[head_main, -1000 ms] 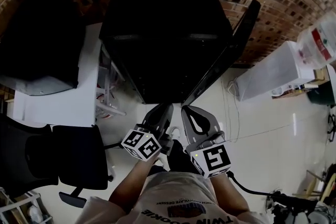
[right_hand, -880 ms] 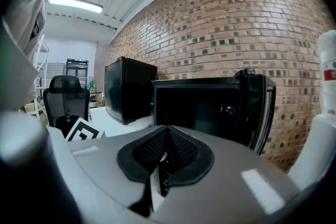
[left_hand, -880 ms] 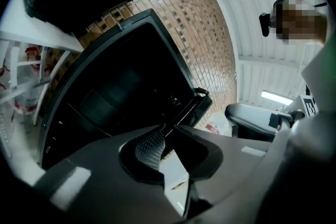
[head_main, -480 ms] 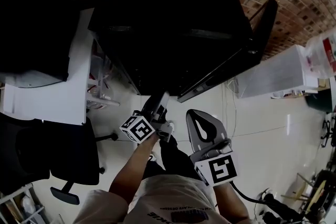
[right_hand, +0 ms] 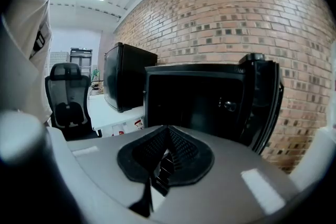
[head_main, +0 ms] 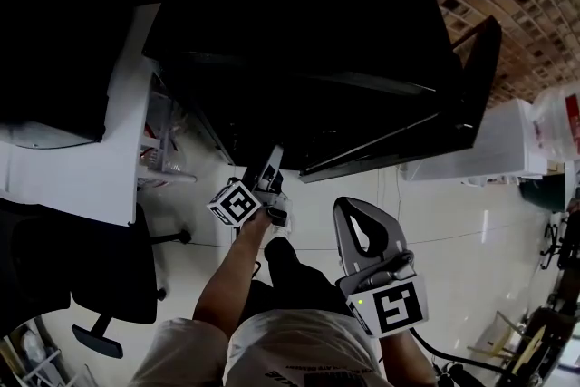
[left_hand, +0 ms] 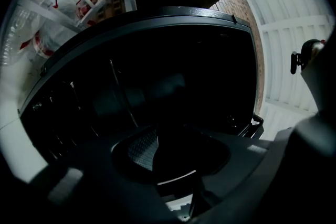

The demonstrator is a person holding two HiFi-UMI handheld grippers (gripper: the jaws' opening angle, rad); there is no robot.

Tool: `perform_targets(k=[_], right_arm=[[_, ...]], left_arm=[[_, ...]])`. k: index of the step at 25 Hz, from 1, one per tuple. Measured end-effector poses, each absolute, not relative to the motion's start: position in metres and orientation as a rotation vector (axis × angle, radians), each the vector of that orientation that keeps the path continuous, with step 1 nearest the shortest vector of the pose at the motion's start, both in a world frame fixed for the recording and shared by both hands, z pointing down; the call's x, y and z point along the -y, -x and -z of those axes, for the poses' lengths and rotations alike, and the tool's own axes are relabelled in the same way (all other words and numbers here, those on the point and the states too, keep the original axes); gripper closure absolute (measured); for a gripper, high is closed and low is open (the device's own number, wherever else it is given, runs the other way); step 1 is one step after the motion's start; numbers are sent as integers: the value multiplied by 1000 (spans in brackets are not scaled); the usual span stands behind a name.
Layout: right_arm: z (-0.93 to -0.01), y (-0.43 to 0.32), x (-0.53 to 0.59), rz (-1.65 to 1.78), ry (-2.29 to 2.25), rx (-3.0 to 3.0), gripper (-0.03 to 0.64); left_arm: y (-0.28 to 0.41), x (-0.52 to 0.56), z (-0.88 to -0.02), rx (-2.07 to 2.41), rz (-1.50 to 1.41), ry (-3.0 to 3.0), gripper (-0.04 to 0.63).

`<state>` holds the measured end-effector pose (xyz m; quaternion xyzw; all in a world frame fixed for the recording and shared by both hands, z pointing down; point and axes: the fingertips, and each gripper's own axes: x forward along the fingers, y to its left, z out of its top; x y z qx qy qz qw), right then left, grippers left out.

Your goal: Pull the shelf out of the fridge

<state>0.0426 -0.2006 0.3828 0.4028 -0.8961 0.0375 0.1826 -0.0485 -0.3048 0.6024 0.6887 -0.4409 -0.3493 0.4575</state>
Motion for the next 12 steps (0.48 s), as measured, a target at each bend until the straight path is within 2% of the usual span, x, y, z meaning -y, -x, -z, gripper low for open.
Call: perform_targets(k=[12], right_arm=[[-411, -31, 219, -185, -998, 2489, 612]], left_arm=[[52, 357, -654, 1067, 952, -1594, 423]])
